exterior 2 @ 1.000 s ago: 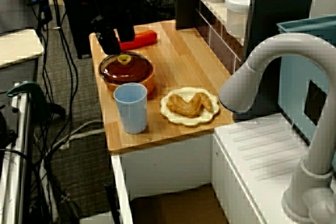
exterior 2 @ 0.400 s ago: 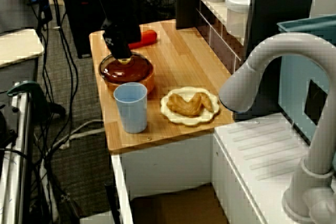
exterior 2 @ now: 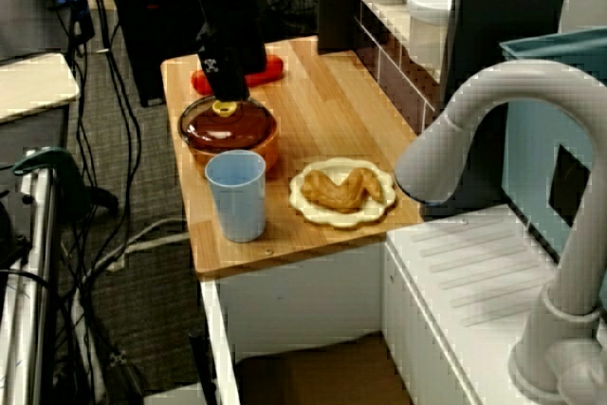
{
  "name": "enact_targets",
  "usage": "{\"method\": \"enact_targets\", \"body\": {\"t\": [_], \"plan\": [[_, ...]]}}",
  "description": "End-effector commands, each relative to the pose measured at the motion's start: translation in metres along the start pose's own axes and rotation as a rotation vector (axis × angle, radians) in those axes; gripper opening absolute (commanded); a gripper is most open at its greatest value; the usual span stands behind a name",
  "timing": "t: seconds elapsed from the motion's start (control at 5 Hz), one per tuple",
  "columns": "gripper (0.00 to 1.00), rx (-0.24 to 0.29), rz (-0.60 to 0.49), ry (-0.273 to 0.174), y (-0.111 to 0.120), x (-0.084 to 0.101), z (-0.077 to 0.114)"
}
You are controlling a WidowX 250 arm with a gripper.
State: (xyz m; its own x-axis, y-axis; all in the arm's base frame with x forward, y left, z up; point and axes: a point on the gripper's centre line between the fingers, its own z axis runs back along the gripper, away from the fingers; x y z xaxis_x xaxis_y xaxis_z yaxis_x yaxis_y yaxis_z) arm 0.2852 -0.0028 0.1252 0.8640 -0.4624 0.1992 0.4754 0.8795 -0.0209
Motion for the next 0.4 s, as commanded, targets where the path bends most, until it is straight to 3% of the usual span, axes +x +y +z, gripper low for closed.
{"method": "enact_targets", "body": {"t": [0.0,0.2], "plan": [[1.0,0.02,0.059,-0.052,-0.0216,0.002,0.0119],[1.0,0.026,0.074,-0.057,-0.0308,0.0015,0.0045]]}}
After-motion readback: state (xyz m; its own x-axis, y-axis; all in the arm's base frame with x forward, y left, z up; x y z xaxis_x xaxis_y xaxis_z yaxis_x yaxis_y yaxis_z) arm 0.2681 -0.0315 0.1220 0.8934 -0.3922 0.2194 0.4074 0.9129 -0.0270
